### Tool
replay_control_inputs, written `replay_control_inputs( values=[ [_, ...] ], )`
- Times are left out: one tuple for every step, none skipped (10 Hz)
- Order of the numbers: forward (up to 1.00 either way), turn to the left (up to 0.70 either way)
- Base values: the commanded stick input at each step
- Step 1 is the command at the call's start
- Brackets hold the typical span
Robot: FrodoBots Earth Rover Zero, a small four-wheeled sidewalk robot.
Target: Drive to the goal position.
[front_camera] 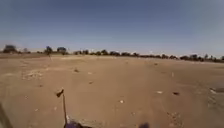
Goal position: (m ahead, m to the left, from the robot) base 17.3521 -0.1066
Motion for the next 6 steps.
replay_control_inputs(
  values=[
    [0.70,0.00],
    [0.70,0.00],
    [0.70,0.00],
    [0.70,0.00],
    [0.70,0.00],
    [0.70,0.00]
  ],
)
